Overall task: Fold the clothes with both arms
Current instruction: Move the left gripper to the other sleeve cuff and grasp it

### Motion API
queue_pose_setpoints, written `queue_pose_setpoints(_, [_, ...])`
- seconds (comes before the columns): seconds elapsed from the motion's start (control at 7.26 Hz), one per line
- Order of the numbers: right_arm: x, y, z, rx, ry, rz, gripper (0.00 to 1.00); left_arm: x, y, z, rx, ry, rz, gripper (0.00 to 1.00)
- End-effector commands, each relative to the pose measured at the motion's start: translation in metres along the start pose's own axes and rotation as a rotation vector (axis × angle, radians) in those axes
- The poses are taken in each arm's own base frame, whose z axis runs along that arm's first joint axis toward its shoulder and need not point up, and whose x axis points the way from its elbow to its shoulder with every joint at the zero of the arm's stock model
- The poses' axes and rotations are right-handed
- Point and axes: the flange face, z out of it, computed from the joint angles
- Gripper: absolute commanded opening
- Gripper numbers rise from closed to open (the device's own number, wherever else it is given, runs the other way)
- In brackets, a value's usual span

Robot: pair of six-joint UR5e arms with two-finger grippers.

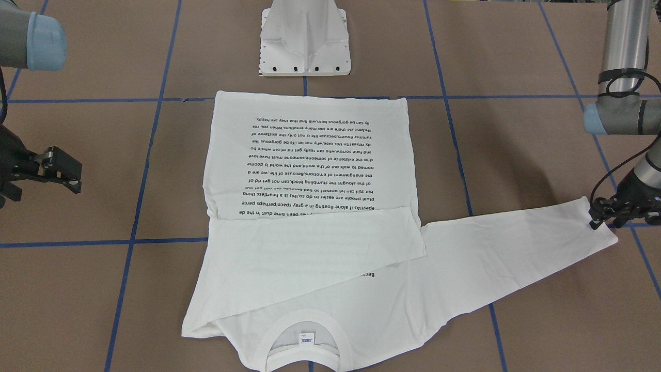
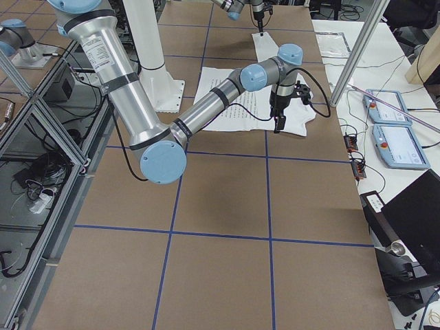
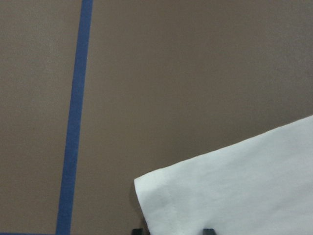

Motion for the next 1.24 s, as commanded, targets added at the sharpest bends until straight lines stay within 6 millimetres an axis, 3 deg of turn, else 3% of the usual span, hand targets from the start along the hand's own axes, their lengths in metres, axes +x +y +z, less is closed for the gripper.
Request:
queue_pose_setpoints(0.0, [0.003,0.001,0.001,-0.003,0.0,0.004,1.0,0.004,-0.002,-0.002,0.005,0.007,-0.002,0.2])
queue_pose_setpoints(0.41, [0.006,0.001,0.001,-0.003,0.001,0.008,1.0,0.013,-0.006,-0.009,0.015,0.023,0.005,0.0])
queue_pose_setpoints(0.69, [0.011,0.0,-0.001,0.0,0.004,0.016,1.0,0.02,-0.009,-0.015,0.023,0.038,-0.015,0.0])
queue_pose_setpoints(0.96, [0.014,0.0,-0.003,-0.002,-0.006,0.021,1.0,0.058,-0.017,-0.042,0.011,0.138,-0.15,0.0])
queue_pose_setpoints(1.1, [0.015,0.0,-0.003,-0.002,-0.006,0.023,1.0,0.077,-0.019,-0.046,0.009,0.162,-0.201,0.0])
